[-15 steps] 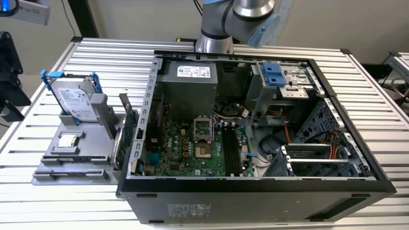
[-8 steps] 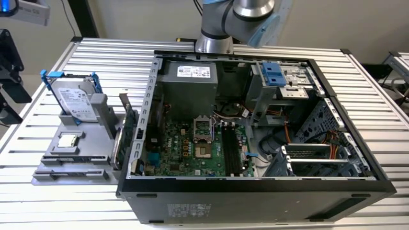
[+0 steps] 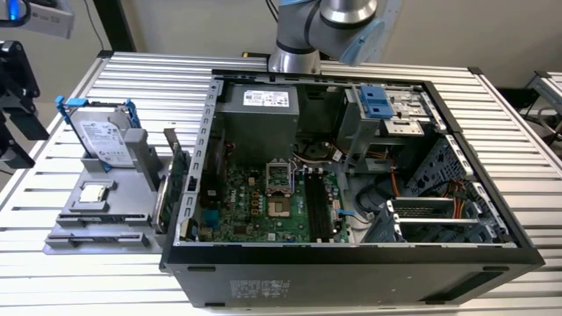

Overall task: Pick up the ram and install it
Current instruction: 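Pick up the ram and move it above insertion slot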

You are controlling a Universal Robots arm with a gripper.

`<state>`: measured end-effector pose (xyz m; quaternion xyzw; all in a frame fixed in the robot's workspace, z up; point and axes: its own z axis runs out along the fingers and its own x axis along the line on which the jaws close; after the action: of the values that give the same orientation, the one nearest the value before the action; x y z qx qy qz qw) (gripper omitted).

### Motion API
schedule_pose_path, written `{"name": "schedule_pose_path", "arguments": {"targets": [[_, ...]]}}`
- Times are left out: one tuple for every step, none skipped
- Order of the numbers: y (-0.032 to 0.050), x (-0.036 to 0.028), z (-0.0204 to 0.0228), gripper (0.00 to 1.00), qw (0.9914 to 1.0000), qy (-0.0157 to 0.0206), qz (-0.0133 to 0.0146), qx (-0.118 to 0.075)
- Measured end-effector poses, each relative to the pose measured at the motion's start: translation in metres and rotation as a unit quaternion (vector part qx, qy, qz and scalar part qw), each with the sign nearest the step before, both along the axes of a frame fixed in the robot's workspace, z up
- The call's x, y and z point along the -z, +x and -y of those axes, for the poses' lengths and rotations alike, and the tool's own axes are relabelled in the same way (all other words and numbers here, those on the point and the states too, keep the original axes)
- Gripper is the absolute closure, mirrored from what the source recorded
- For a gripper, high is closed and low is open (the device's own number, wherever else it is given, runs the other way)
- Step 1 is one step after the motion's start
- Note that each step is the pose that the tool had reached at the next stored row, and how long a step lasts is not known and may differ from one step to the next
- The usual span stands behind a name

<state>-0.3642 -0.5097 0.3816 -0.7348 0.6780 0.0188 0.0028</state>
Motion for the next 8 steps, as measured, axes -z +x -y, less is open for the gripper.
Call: {"name": "schedule_pose_path", "arguments": {"targets": [[0.0, 0.0005, -0.0016, 0.0, 1.0, 0.0001, 0.0001, 0.001], [0.0, 0.0007, -0.003, 0.0, 1.0, 0.0001, 0.0, 0.002], [0.0, 0.0009, -0.0039, 0.0, 0.99999, 0.0001, 0.0001, 0.003], [0.0, 0.001, -0.0039, 0.0, 0.99999, 0.0001, 0.0001, 0.004], [0.0, 0.001, -0.0039, 0.0, 0.99999, 0.0001, 0.0, 0.004], [0.0, 0.001, -0.004, 0.0, 0.99999, 0.0, -0.0001, 0.004], [0.0, 0.001, -0.004, 0.0, 0.99999, 0.0, -0.0001, 0.004], [0.0, 0.001, -0.004, 0.0, 0.99999, 0.0001, -0.0001, 0.004]]}}
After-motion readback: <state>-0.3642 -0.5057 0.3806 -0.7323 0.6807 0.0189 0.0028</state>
